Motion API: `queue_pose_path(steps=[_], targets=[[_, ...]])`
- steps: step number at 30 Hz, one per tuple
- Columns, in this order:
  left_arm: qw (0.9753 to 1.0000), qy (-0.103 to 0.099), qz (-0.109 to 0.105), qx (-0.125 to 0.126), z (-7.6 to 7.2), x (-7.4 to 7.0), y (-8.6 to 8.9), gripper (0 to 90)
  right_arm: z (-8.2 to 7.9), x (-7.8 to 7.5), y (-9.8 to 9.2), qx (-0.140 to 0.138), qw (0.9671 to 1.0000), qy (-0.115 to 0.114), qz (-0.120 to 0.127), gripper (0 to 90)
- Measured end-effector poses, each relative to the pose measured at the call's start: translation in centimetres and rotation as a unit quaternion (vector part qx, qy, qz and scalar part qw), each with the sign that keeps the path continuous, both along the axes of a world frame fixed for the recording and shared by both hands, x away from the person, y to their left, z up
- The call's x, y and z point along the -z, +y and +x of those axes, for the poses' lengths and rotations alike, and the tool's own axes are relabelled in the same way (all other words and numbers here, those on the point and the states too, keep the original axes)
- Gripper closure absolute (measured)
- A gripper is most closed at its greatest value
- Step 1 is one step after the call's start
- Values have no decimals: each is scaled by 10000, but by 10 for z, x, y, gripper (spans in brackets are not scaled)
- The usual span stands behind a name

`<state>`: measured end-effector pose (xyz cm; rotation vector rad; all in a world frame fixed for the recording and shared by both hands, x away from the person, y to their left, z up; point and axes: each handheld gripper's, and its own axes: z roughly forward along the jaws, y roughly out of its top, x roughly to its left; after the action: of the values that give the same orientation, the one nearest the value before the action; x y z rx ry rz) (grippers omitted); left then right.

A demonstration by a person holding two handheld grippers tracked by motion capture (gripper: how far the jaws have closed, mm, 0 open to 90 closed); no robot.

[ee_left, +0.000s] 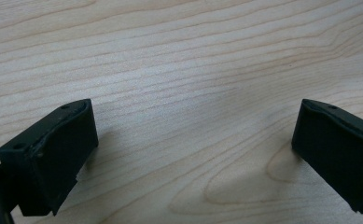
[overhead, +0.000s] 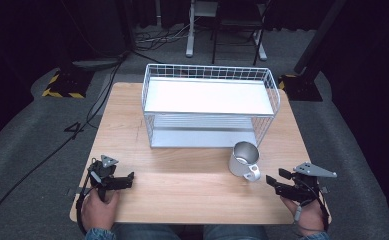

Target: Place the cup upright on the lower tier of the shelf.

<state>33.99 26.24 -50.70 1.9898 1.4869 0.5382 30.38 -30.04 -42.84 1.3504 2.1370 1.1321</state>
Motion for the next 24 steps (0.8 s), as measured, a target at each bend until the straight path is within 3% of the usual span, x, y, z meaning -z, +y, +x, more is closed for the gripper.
queue_pose_path(steps=[13,22,24], targets=[[10000,0,1,0,0,0,0,5,6,5,33,-426,9990,140,31,363],[10000,0,0,0,0,0,0,5,19,13,46,-405,9989,225,-118,391],[10000,-1,-1,-2,0,0,0,5,23,16,48,-372,9988,278,-156,439]])
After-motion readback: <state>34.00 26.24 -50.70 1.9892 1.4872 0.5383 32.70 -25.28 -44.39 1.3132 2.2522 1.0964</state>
